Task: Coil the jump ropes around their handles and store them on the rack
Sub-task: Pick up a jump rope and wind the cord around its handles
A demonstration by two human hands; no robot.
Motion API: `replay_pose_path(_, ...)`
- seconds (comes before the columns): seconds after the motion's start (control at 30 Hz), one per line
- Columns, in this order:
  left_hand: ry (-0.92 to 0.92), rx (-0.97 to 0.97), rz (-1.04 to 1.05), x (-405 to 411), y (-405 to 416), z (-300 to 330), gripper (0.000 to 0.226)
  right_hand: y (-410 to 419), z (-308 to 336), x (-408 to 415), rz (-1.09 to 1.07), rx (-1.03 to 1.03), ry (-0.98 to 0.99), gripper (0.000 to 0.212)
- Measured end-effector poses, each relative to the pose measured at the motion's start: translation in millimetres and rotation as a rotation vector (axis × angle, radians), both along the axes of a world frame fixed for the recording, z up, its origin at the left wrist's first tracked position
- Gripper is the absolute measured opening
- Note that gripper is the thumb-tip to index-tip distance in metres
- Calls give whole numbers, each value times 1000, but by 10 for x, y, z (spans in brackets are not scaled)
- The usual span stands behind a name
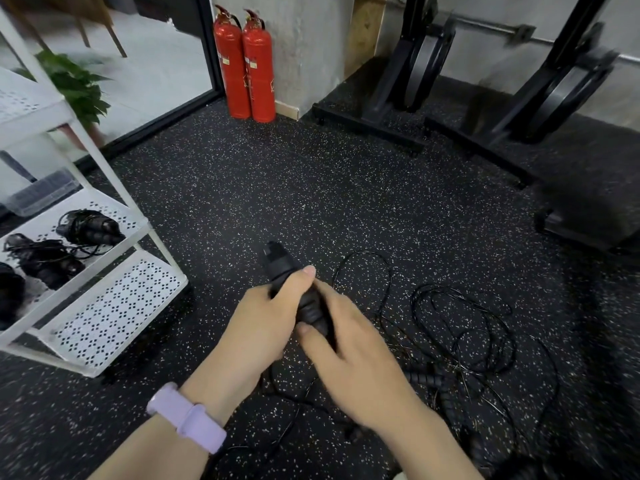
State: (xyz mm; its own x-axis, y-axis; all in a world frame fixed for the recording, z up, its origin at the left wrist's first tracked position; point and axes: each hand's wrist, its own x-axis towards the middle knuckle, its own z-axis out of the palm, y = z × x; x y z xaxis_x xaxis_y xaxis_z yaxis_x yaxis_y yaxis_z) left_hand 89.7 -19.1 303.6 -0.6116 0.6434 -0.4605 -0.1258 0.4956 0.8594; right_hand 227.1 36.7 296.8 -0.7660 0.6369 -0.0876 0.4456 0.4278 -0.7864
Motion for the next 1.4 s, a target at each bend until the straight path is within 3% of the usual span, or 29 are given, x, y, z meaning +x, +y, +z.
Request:
replay_pose_path(0.1, -69, 54, -45, 22, 8, 49, 60, 134, 93, 63, -142, -296, 94, 52)
replay_pose_path(0.17, -107, 130, -85, 38, 4, 73, 64, 210, 121, 88, -178, -676, 204, 61)
replay_pose_path(0.3, 63, 216, -107, 59, -17, 49, 60, 266, 204, 138, 11, -1373, 358, 79)
replay_pose_path(0.37, 108, 219, -163, 18, -23, 26, 74, 280, 226, 165, 80, -1579, 395, 82)
replay_pose_path(0.47, 62, 275, -257, 4, -34, 48, 77, 294, 220, 177, 87, -1657, 432, 67)
replay_pose_path(0.57, -2, 274, -269, 9, -24, 74, 74, 291, 217, 165, 69, -1578, 446, 57)
replay_pose_path(0.73, -50, 193, -238, -28, -37, 110, 54, 261, 184, 186, -71, -1168, 382, 46)
replay_pose_path(0.87, 2, 150, -257, -81, -61, 114, 61, 288, 178, 200, -135, -884, 351, 31)
replay_pose_path(1.17, -2, -32, -157, -89, -46, 163, 87, 194, 75, 136, -117, -349, 152, 35)
replay_pose_path(1.27, 15, -100, -132, -94, -39, 136, 85, 151, 41, 120, -136, -178, 27, 40)
replay_pose_path(1.4, 97, -152, -146, -69, -42, 71, 74, 113, -3, 112, -154, 239, -133, 46)
